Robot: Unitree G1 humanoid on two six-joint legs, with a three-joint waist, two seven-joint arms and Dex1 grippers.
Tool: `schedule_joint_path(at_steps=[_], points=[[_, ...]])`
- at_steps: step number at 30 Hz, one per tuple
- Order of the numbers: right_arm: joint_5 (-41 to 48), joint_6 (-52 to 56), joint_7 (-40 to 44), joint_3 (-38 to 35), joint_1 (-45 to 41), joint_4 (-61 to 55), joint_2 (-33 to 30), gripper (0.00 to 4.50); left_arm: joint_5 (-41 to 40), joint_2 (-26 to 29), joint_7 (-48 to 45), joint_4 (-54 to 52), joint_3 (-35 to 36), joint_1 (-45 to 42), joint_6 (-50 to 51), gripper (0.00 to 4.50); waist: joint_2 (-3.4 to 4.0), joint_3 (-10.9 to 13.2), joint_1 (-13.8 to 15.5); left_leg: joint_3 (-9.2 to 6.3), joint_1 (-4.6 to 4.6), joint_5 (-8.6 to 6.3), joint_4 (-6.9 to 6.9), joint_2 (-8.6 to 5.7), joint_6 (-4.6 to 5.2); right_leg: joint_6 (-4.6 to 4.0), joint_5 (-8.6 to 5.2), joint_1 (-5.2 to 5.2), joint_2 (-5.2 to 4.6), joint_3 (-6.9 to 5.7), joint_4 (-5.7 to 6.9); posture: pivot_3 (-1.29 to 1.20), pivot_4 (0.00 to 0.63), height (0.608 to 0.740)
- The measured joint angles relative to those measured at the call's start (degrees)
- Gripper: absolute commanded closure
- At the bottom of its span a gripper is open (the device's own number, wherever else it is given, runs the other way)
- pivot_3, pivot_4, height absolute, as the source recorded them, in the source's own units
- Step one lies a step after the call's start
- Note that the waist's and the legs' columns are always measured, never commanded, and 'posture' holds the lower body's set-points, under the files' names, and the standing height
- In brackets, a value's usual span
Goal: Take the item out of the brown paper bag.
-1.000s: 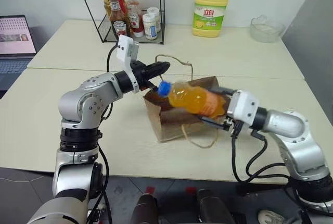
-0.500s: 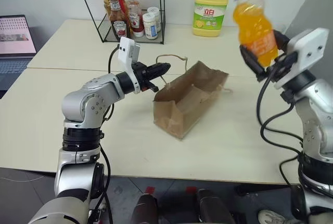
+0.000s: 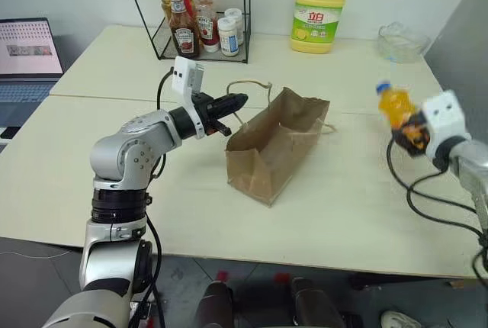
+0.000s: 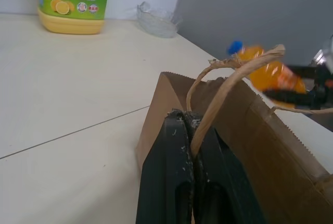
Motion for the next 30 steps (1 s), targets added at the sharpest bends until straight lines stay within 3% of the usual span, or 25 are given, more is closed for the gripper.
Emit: schedule_joint_path(at_steps=[8,11,14,20,30], points=[[-3.8,-6.5,10.5,6.5,-1.9,8.3,-1.5,1.22,0.0,-0.5,0.2,-0.5,0.0,0.0,0.0,4.50,-0.01,0.0,-1.3,-0.01,0.10,0.05,0.09,0.01,-0.05,0.04,0.02,0.09,0.01,0.01,0.14,0.00,0.150,0.740],[-5.4,-8.2,11.4,6.8,-2.3,9.6,-1.1,0.19,0.0,-0.5,0.3,-0.6,0.0,0.1,0.0,4.50,-0.02,0.0,-1.3,-0.01,0.11,0.05,0.11,0.01,-0.05,0.08,0.04,0.12,0.01,0.01,0.13,0.00,0.150,0.740],[-5.9,-8.8,12.0,6.9,-2.2,9.9,-0.5,0.01,0.0,-0.5,0.6,-1.4,0.0,0.5,0.1,4.50,-0.02,0.0,-1.3,-0.02,0.11,0.05,0.10,0.02,-0.06,0.08,0.04,0.12,0.01,0.00,0.14,0.00,0.150,0.740],[-4.5,-8.7,13.9,4.2,1.6,3.2,-0.4,0.00,-1.9,0.2,0.5,-3.5,0.5,2.4,1.9,3.10,-0.02,0.0,-1.1,-0.03,0.07,0.05,0.07,0.02,-0.06,0.07,0.03,0.11,0.01,-0.02,0.10,0.00,0.150,0.740],[-1.3,-3.3,10.0,-3.6,7.7,-13.1,4.8,0.00,-5.4,4.1,2.1,-9.2,5.2,5.7,5.3,0.02,-0.02,0.0,-0.8,-0.07,0.08,0.05,0.07,0.03,-0.06,0.08,0.03,0.12,0.00,-0.05,0.11,0.00,0.150,0.740]])
